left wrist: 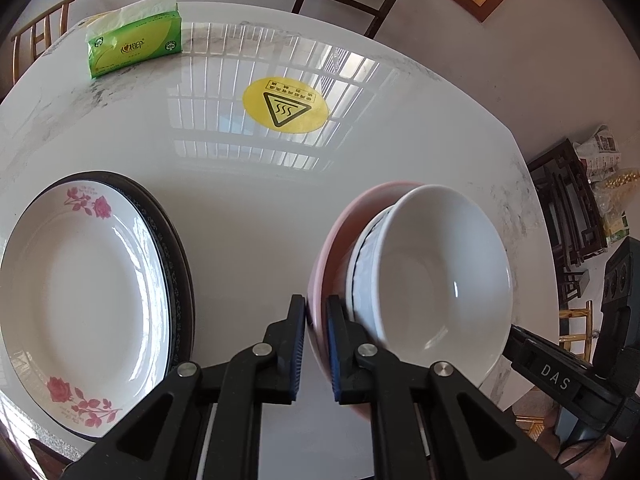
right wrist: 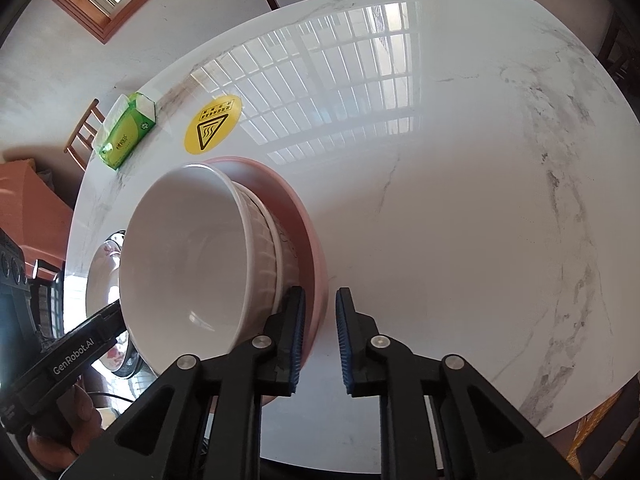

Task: Organize plates and bowls
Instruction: 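Lift the pink bowl holding the nested bowls with both tools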

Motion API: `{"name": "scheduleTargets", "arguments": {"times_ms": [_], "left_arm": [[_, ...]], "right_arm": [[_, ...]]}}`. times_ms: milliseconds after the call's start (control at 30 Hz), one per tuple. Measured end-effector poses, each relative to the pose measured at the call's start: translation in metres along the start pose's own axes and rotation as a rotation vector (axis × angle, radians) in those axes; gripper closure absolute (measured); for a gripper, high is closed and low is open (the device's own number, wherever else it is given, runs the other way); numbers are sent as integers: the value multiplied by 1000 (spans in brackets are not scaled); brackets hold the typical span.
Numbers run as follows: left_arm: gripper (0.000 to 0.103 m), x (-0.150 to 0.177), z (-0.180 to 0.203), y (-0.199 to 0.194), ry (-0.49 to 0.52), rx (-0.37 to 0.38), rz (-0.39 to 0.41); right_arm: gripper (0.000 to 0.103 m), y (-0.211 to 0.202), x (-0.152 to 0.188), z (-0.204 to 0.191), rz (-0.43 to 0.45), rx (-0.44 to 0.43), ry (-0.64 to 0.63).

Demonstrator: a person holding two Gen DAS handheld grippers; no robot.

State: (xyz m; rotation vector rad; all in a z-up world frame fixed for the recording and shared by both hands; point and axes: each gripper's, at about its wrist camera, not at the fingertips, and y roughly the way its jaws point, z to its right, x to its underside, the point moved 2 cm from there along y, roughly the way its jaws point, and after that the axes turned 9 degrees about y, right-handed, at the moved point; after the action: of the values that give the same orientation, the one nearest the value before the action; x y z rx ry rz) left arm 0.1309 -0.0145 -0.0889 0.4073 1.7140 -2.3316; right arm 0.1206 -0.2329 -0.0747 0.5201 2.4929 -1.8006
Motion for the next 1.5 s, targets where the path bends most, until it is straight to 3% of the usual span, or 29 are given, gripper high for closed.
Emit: {"name": "scheduleTargets", "arguments": {"times_ms": [1500], "left_arm": [[95,-1,0,-1,-5,1,6]], "right_arm": [[91,-5,-3,-3,18,-4,40]]}}
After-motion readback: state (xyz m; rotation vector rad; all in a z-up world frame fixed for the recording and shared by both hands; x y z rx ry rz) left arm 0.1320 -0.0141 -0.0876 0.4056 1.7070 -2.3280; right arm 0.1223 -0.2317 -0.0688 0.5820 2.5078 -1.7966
